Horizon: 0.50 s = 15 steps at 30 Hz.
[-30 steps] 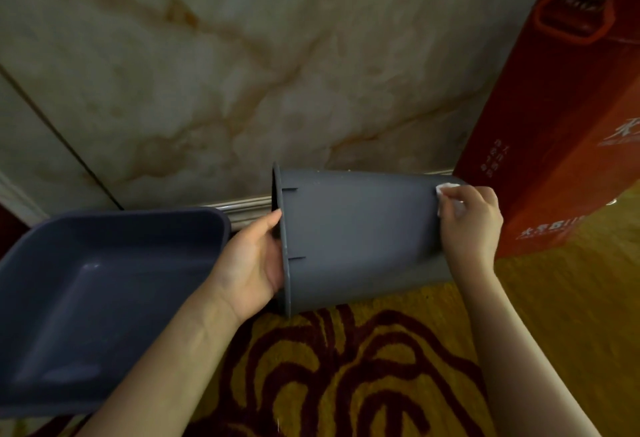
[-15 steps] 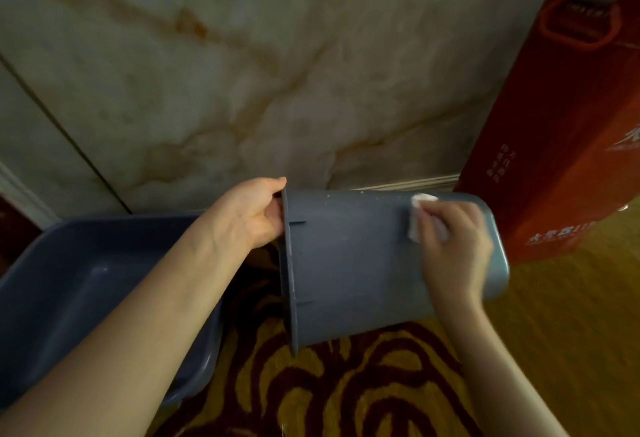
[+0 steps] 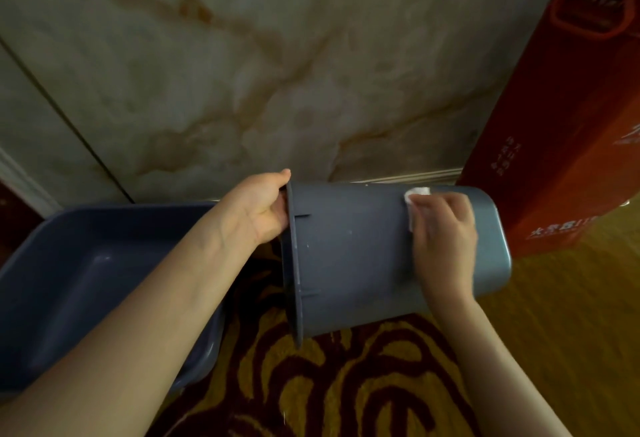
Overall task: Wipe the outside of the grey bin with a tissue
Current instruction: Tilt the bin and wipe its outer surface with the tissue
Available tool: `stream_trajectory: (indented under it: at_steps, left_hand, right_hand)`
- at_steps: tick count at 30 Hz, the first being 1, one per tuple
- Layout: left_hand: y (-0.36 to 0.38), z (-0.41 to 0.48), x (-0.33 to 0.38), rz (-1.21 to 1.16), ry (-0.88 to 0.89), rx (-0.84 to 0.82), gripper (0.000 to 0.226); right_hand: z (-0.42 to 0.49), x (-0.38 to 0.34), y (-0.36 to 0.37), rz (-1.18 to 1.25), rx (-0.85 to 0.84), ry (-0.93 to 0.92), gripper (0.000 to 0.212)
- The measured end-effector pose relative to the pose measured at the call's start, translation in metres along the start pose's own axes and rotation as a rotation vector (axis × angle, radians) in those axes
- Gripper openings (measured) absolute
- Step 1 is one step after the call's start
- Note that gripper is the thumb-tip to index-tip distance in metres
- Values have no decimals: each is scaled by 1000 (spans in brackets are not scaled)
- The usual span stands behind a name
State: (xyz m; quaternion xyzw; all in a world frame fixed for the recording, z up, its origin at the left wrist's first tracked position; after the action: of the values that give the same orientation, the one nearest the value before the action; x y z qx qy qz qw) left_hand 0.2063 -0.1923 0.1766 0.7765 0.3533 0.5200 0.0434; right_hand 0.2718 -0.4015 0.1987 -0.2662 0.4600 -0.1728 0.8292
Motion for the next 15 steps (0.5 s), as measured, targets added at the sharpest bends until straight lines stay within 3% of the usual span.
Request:
stream_trajectory:
  at_steps: [2,4,8,12,15]
  left_hand:
    - [-1,2,0,-8,4,8,32]
    - [-2,3,0,-20,9,13,32]
    - [-3,4,1,-21,15,31,28]
    - [-3,6,0,-41,29,38,28]
    - [-2,5,0,-39,40,41,29]
  right_hand:
    - [-7,0,-11,-5,76,33,13]
    - [-24,-33,-2,3,72,-84,12]
    - [-61,-104,49,31,-161,-344,14]
    - [-57,-100,54,64,-204,-337,13]
    - [-46,-71,39,14,-141,-249,15]
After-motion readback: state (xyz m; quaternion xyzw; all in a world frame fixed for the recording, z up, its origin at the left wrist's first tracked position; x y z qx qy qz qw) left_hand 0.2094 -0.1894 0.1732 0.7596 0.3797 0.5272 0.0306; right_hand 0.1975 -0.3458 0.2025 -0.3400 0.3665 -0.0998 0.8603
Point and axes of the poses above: each hand's wrist, its own z-axis towards the middle knuckle, its own y-axis out of the palm, x = y × z, the point moved 8 cm from there along z, towards the middle knuckle, and after that the axes turned 9 degrees about -x, right-handed, at the moved point
